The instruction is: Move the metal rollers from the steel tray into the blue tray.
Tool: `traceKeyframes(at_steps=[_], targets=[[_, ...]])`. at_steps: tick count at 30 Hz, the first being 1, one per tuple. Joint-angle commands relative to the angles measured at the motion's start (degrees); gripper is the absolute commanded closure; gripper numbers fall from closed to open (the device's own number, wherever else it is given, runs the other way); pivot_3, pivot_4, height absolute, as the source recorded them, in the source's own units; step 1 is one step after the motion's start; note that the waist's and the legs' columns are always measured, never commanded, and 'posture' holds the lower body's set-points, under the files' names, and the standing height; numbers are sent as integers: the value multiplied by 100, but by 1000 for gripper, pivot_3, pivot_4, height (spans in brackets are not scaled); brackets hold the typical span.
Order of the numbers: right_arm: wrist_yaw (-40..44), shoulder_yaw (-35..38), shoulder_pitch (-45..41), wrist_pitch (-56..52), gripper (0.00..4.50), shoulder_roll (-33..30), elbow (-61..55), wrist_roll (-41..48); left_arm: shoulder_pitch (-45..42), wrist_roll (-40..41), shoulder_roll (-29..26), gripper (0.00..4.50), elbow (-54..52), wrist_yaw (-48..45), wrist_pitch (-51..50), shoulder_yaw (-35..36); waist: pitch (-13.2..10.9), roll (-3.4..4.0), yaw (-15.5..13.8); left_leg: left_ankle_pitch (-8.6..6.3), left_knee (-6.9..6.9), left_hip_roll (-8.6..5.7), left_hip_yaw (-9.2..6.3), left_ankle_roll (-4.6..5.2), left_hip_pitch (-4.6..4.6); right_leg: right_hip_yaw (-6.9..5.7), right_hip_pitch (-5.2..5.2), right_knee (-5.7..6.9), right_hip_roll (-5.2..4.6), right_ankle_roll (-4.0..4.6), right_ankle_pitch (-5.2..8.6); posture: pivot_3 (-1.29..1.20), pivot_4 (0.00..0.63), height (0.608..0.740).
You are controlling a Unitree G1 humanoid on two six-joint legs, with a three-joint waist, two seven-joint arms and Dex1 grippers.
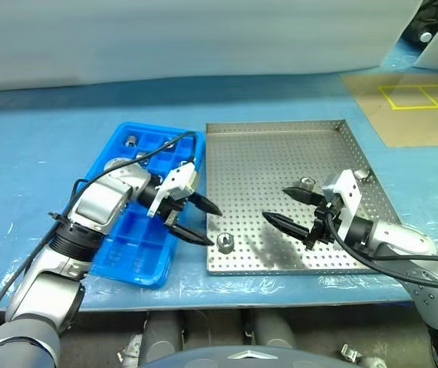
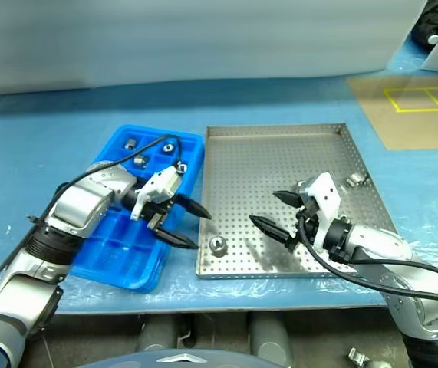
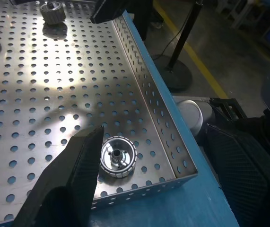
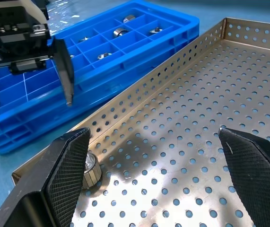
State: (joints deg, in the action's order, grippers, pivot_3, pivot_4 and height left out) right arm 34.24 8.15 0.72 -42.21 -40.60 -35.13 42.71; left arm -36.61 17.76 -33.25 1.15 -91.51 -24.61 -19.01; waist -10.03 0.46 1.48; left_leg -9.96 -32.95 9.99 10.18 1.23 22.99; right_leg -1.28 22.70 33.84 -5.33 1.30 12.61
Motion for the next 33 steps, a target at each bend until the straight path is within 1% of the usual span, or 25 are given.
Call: traceKeyframes(at_steps=[1, 4, 6, 8, 10, 18, 24, 29, 33], targets=[[-28, 73, 31, 90, 0, 43, -280, 15, -311, -58, 24, 843, 308, -99, 604, -380, 0, 0, -2, 2, 0, 0, 0, -4, -2, 0, 0, 4, 1, 0, 0, -371, 150, 740], [-80, 87, 61, 78, 0, 69, -333, 23, -471, -258, 216, 843, 586, -80, 889, -507, 0, 0, -2, 6, 0, 2, 0, -9, -1, 0, 3, 11, 1, 0, -1, -387, 150, 740], [-112, 101, 110, 78, 0, 72, -385, 11, -584, -532, 442, 843, 897, 100, 1270, -587, 2, 2, 5, 7, 1, 3, 0, -9, 1, 0, 6, 12, 3, 0, -1, -393, 150, 740], [-156, 121, 160, 75, 0, 96, -424, 11, -704, -681, 629, 843, 1125, 188, 1401, -655, 2, 2, 19, 7, 3, 4, 0, -7, 4, 0, 10, 11, 4, 0, -1, -405, 150, 740], [-198, 146, 213, 82, 0, 113, -460, 9, -786, -767, 710, 843, 1209, 59, 1477, -757, 2, 2, 25, 9, 6, 5, 0, -3, 7, 0, 14, 11, 5, 0, -1, -412, 150, 740], [-411, 214, 535, 96, 0, 194, -689, 20, -970, -1063, 708, 843, 1432, -99, 2169, -1329, 3, 2, 82, 8, 8, 6, 0, -5, 7, 0, 16, 11, 7, 0, -1, -451, 150, 740], [-532, 270, 626, 73, 0, 209, -777, 59, -965, -1031, 496, 843, 1501, -99, 2501, -1655, 3, 3, 95, 9, 7, 9, 0, -5, 5, 1, 16, 12, 9, 0, -1, -463, 150, 740], [-619, 283, 682, 52, 0, 219, -853, 92, -909, -1485, 713, 843, 1788, 32, 2757, -1670, 8, 9, 82, 9, 7, 7, 0, -4, 2, 0, 9, 11, 8, 0, -1, -472, 150, 740], [-684, 293, 830, 45, 0, 249, -957, 106, -924, -1610, 965, 843, 1895, 252, 2573, -1603, 10, 8, 94, 8, 6, 6, 0, -6, -16, 1, -8, 11, 7, 0, -1, -480, 150, 740]])
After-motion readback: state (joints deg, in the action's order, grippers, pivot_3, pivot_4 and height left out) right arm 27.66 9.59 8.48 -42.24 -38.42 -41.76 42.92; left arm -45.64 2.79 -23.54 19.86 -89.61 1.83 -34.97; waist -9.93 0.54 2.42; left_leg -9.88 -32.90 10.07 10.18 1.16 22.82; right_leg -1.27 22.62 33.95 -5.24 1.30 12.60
